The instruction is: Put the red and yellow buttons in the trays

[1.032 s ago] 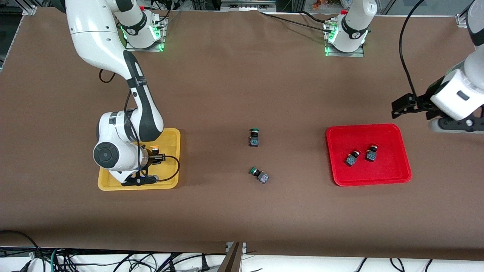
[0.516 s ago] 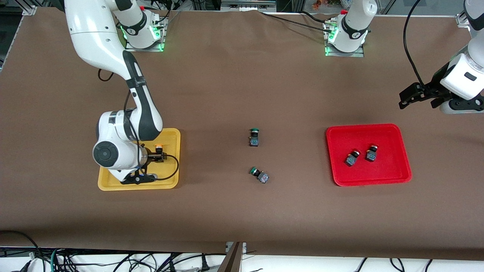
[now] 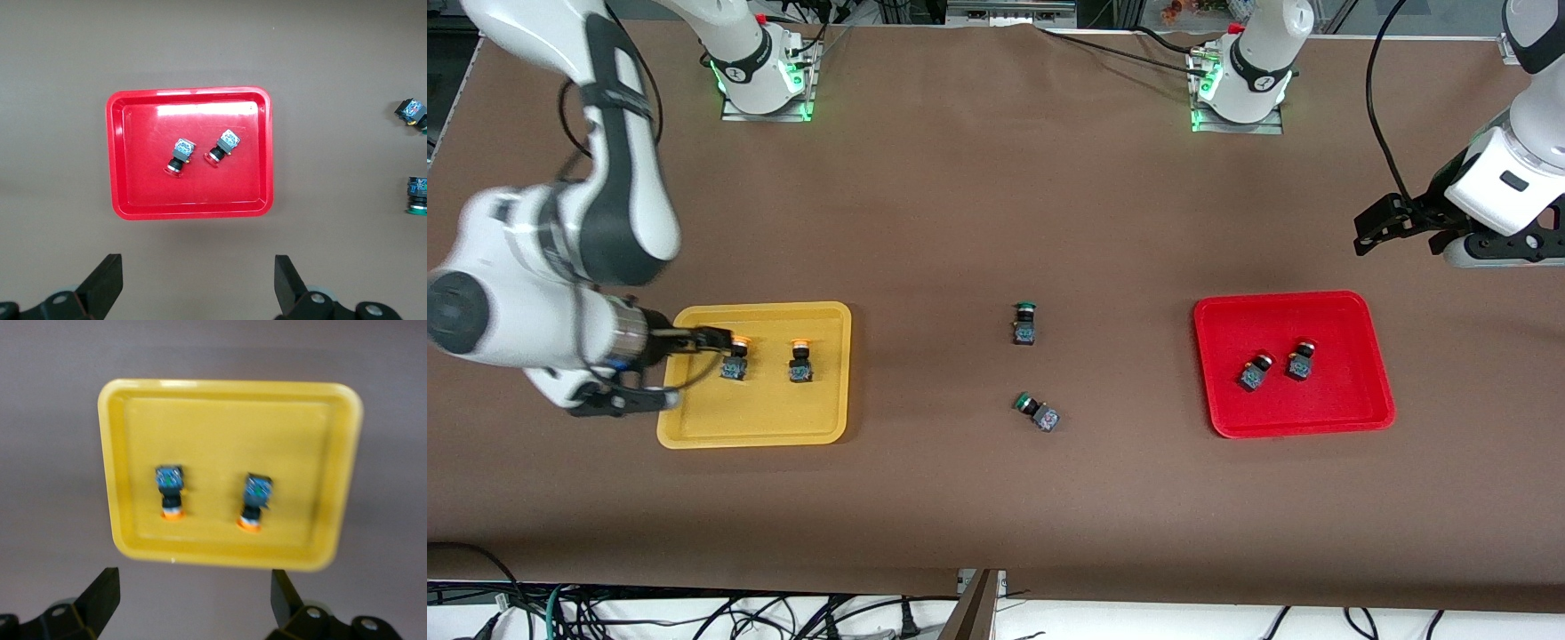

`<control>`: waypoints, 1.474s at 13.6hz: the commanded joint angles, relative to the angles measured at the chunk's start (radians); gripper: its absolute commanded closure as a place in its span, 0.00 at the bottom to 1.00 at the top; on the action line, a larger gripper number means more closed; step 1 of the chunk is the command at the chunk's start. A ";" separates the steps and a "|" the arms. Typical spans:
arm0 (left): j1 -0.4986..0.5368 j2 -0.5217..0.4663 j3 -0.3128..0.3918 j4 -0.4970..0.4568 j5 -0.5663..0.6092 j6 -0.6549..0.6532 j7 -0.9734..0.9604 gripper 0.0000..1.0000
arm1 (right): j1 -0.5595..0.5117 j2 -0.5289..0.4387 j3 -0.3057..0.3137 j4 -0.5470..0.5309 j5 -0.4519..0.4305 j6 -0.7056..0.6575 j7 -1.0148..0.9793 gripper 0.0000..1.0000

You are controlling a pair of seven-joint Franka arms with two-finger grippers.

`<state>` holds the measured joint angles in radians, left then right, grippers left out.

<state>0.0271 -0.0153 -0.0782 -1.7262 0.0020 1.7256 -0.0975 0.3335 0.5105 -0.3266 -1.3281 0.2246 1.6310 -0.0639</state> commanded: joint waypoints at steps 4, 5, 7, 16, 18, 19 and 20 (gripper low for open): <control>0.013 -0.020 -0.015 -0.013 0.010 -0.024 -0.010 0.00 | -0.059 -0.243 0.038 -0.032 -0.115 -0.183 -0.016 0.00; 0.013 -0.020 -0.015 -0.013 0.010 -0.024 -0.008 0.00 | -0.103 -0.282 0.091 -0.048 -0.152 -0.195 -0.019 0.00; 0.013 -0.018 -0.015 -0.013 0.012 -0.027 -0.013 0.00 | -0.206 -0.369 0.182 -0.062 -0.162 -0.207 -0.016 0.00; 0.014 -0.018 -0.012 -0.013 0.012 -0.027 -0.010 0.00 | -0.307 -0.517 0.279 -0.198 -0.205 -0.238 0.027 0.00; 0.014 -0.018 -0.012 -0.013 0.012 -0.027 -0.008 0.00 | -0.307 -0.515 0.306 -0.194 -0.244 -0.246 0.029 0.00; 0.014 -0.017 -0.011 -0.013 0.012 -0.026 -0.008 0.00 | -0.309 -0.514 0.310 -0.194 -0.252 -0.249 0.027 0.00; 0.014 -0.017 -0.011 -0.013 0.012 -0.027 -0.008 0.00 | -0.307 -0.507 0.308 -0.191 -0.254 -0.249 0.026 0.00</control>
<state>0.0308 -0.0158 -0.0801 -1.7281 0.0020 1.7072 -0.0996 0.0475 0.0175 -0.0452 -1.5049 -0.0094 1.3912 -0.0441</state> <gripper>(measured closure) 0.000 0.000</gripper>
